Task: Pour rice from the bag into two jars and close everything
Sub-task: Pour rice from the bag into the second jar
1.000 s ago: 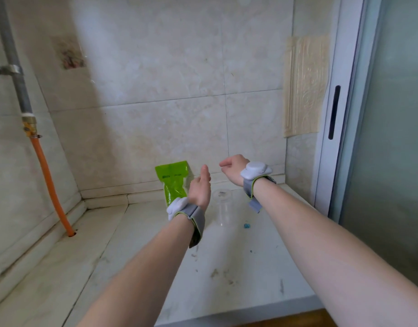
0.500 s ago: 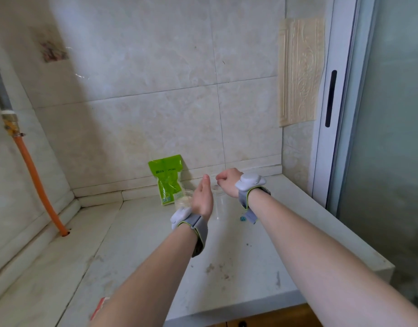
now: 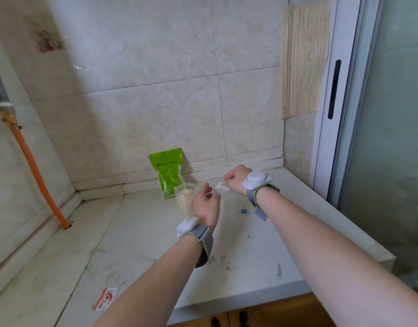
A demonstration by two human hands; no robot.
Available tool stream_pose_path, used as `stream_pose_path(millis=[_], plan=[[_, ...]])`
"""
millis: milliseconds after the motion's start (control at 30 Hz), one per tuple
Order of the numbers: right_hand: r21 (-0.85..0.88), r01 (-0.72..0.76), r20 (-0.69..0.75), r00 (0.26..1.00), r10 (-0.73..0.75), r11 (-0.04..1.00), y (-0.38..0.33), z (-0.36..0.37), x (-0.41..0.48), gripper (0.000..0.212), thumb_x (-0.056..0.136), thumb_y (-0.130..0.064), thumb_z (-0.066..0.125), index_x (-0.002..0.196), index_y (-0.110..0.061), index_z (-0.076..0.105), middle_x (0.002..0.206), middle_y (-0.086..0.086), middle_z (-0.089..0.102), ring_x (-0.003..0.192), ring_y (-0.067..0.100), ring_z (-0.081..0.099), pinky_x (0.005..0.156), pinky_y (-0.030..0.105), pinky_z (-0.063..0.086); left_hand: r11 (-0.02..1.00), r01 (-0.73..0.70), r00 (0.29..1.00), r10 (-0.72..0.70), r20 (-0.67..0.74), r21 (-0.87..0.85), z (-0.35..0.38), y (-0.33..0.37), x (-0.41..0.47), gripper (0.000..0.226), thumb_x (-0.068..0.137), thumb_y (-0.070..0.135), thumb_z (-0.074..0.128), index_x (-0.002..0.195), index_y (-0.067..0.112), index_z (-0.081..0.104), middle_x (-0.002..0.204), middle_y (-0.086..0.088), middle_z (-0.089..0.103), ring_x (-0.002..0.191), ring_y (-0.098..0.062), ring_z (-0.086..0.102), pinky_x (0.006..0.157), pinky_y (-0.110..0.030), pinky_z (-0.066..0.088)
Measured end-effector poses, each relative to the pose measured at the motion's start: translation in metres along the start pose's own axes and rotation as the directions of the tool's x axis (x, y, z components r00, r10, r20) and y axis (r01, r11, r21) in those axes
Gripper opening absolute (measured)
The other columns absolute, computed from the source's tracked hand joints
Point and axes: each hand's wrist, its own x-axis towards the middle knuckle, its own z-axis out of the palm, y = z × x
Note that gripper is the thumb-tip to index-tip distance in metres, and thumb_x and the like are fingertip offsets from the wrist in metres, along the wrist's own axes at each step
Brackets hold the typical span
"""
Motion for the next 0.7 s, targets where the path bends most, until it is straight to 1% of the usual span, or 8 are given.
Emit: stream_pose_path(millis=[67,167,233,267,367,400,500,700], plan=[[-0.018,0.011,0.000,1.000,-0.011,1.000,0.000,-0.001,0.001,0.031,0.084,-0.015,0.048,0.103,-0.013,0.073,0.112,0.007,0.072,0.098,0.028,0.067,0.085,0.030,0.052,0.994,0.007,1.000,-0.009,0.016,0.105,0.001,-0.005,-0.002,0.068,0.084,0.017,0.067,0.145,0.010,0.038,0.143,-0.006,0.049,0.128,-0.021,0.049,0.106,-0.033,0.039],[-0.040,0.016,-0.007,1.000,-0.016,0.999,-0.002,0.000,0.001,0.024,0.081,-0.031,0.056,0.084,-0.016,0.075,0.089,0.004,0.074,0.079,0.027,0.061,0.069,0.028,0.048,0.979,0.026,0.996,-0.041,0.074,0.201,0.003,-0.016,0.002,0.087,0.077,0.037,0.076,0.147,0.012,0.032,0.148,-0.005,0.042,0.133,-0.022,0.044,0.108,-0.037,0.038],[-0.091,0.018,0.004,1.000,-0.018,0.996,-0.006,0.001,-0.001,0.033,0.078,-0.042,0.060,0.057,-0.016,0.059,0.065,0.003,0.058,0.073,0.027,0.047,0.056,0.028,0.034,0.966,0.037,0.987,-0.075,0.140,0.257,0.005,-0.022,0.004,0.091,0.073,0.044,0.077,0.147,0.013,0.033,0.148,-0.004,0.041,0.132,-0.022,0.045,0.107,-0.038,0.040],[-0.138,0.022,0.022,1.000,-0.019,0.990,-0.009,0.001,-0.002,0.037,0.078,-0.048,0.061,0.056,-0.019,0.052,0.066,0.002,0.051,0.075,0.026,0.045,0.055,0.028,0.032,0.958,0.033,0.984,-0.082,0.160,0.286,0.007,-0.024,0.004,0.089,0.073,0.045,0.077,0.145,0.013,0.036,0.146,-0.003,0.044,0.130,-0.022,0.047,0.106,-0.037,0.041],[-0.328,0.047,0.021,0.999,-0.042,0.944,-0.016,0.002,-0.004,0.046,0.074,-0.064,0.060,0.080,-0.019,0.062,0.091,0.004,0.058,0.086,0.028,0.057,0.072,0.029,0.047,0.951,0.021,0.991,-0.061,0.119,0.308,0.012,-0.036,0.003,0.077,0.074,0.044,0.077,0.137,0.014,0.045,0.137,-0.002,0.053,0.122,-0.020,0.053,0.101,-0.037,0.044],[-0.374,0.052,-0.002,0.998,-0.057,0.926,-0.017,0.004,-0.003,0.047,0.071,-0.065,0.060,0.074,-0.018,0.058,0.088,0.003,0.059,0.081,0.027,0.058,0.069,0.027,0.045,0.955,0.020,0.993,-0.054,0.107,0.297,0.012,-0.040,0.002,0.074,0.074,0.044,0.077,0.135,0.016,0.048,0.134,-0.001,0.055,0.119,-0.019,0.055,0.100,-0.036,0.045],[-0.433,0.084,-0.023,0.994,-0.104,0.897,-0.025,0.004,-0.004,0.045,0.069,-0.058,0.063,0.059,-0.018,0.044,0.072,-0.001,0.053,0.069,0.025,0.055,0.056,0.023,0.034,0.955,0.002,0.995,-0.032,0.096,0.297,0.011,-0.041,0.002,0.070,0.072,0.047,0.077,0.130,0.018,0.052,0.129,0.002,0.058,0.115,-0.017,0.057,0.099,-0.036,0.046],[-0.418,0.113,0.045,0.994,-0.103,0.902,-0.028,0.003,-0.002,0.033,0.070,-0.036,0.063,0.057,-0.015,0.040,0.063,0.000,0.044,0.064,0.025,0.047,0.051,0.021,0.031,0.954,0.002,0.997,-0.027,0.078,0.301,0.007,-0.042,0.002,0.069,0.069,0.048,0.078,0.128,0.020,0.056,0.126,0.004,0.061,0.112,-0.015,0.059,0.096,-0.033,0.047]])
